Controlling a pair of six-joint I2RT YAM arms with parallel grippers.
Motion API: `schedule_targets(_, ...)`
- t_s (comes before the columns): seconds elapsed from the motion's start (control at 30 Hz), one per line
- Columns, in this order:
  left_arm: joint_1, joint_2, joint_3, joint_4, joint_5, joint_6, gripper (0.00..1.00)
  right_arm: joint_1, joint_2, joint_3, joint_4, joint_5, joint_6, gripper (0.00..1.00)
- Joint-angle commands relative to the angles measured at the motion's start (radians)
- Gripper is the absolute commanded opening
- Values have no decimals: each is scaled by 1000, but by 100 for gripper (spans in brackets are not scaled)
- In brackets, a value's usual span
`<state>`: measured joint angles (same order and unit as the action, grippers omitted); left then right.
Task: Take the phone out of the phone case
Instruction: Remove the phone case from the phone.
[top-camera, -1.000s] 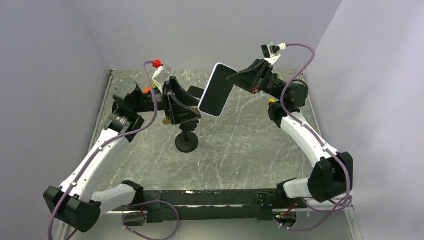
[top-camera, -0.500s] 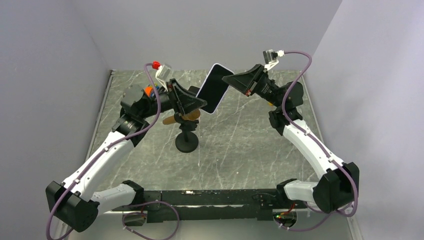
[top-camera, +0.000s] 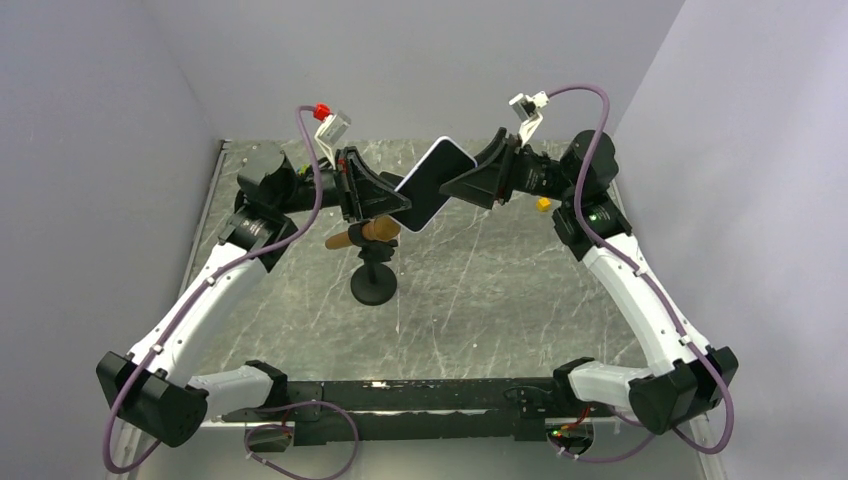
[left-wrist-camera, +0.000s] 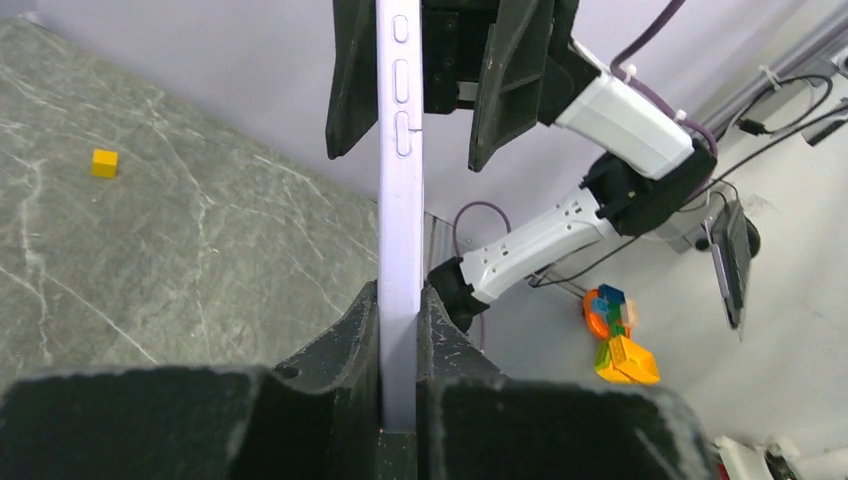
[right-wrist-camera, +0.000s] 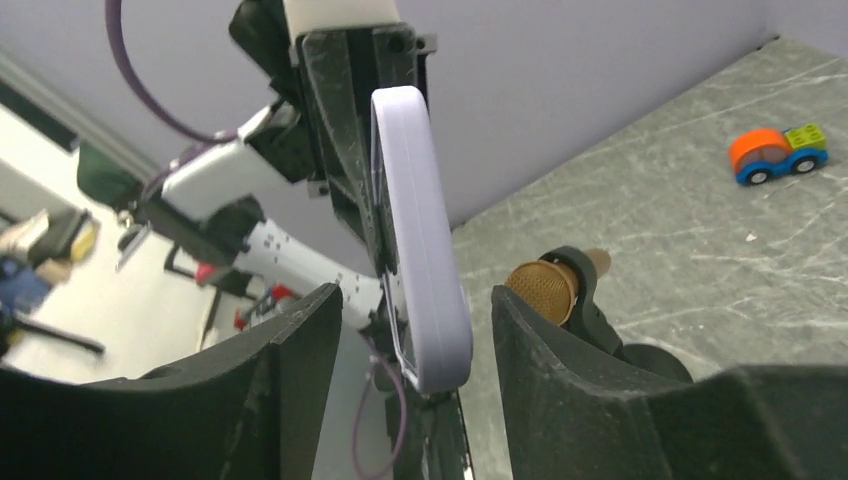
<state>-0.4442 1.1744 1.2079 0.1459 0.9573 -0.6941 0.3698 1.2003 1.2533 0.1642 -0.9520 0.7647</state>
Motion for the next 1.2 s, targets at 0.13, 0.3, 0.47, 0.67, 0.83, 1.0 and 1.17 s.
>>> schedule_targets(0.13, 10, 19, 31, 124, 171, -66, 0, -4, 58, 67, -49, -186, -112, 66)
schedule_targets(0.3, 10, 27, 23, 149, 196, -100, 0, -8, 93, 68, 124, -216, 27, 58)
schedule_targets(0.47, 12, 33, 33, 115, 206, -84, 0, -12, 91, 53, 204, -225, 109, 46)
schedule_targets(0.67, 15, 50, 47, 113, 208, -94, 0, -19, 89, 40, 272, -228, 180, 42)
schedule_targets(0.83, 15, 62, 72, 114, 196, -111, 0, -11, 93, -7, 414, -217, 295, 0)
schedule_targets(1.0, 15, -25, 88, -86, -108, -24, 36, -15, 45, -57, 400, -31, 331, 0)
schedule_targets(1.17, 13, -195, -185, 182, -277, -130, 78, -59, 47, -99, 509, 122, 510, 0)
